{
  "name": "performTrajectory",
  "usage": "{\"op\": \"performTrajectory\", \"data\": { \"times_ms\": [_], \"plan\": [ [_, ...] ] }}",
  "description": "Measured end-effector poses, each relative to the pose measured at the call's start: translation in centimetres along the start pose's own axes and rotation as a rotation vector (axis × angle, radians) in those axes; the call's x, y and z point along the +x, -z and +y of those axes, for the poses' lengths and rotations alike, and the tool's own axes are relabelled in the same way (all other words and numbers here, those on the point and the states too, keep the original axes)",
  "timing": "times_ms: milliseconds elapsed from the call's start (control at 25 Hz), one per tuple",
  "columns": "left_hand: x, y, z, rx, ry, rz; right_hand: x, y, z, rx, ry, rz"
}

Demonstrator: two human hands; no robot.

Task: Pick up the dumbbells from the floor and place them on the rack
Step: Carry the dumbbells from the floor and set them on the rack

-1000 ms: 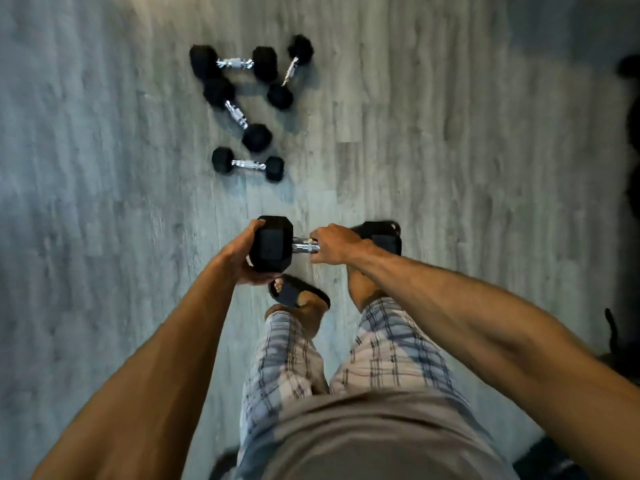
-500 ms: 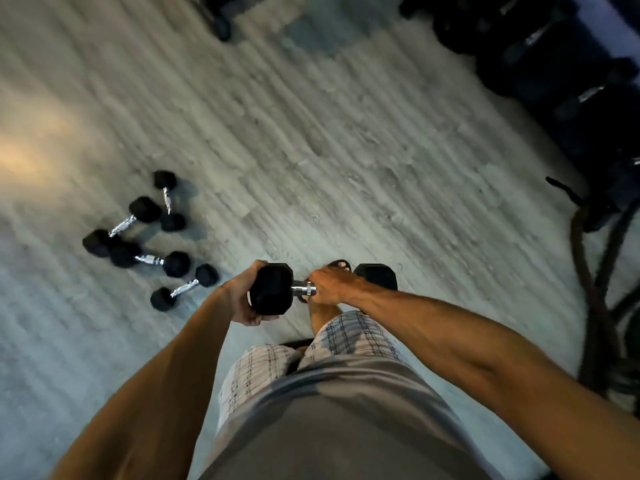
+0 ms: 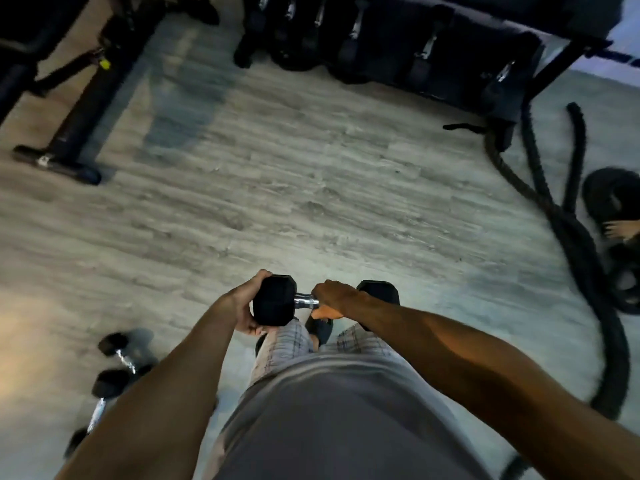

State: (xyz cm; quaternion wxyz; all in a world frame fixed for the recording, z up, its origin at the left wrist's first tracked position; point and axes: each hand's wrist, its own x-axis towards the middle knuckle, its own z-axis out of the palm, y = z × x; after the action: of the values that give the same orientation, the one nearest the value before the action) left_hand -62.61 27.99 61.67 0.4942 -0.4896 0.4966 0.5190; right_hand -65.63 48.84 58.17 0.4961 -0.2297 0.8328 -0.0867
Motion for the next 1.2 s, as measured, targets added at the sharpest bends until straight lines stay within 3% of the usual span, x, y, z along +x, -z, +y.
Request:
{"op": "performTrajectory", "data": {
  "times_ms": [280, 520, 840, 1200],
  "plan": [
    [1.3, -5.2, 16.2, 0.285, 0.036, -0.061, 3.2, 8.7, 8.1, 0.221, -0.195, 0.075],
    [2.6, -9.1, 33.1, 0.456, 0.046, -0.077, 6.5, 20.8, 14.9, 0.327, -0.265, 0.105],
    [1.8, -14.9, 53.7, 0.576, 0.012, -0.06, 10.7, 36.9, 23.9, 0.495, -0.331, 0.188],
    [3.7, -23.8, 77.8, 0.65, 0.063, -0.017, 18.7, 54.7, 37.9, 0.526, -0.317, 0.158]
  ]
}}
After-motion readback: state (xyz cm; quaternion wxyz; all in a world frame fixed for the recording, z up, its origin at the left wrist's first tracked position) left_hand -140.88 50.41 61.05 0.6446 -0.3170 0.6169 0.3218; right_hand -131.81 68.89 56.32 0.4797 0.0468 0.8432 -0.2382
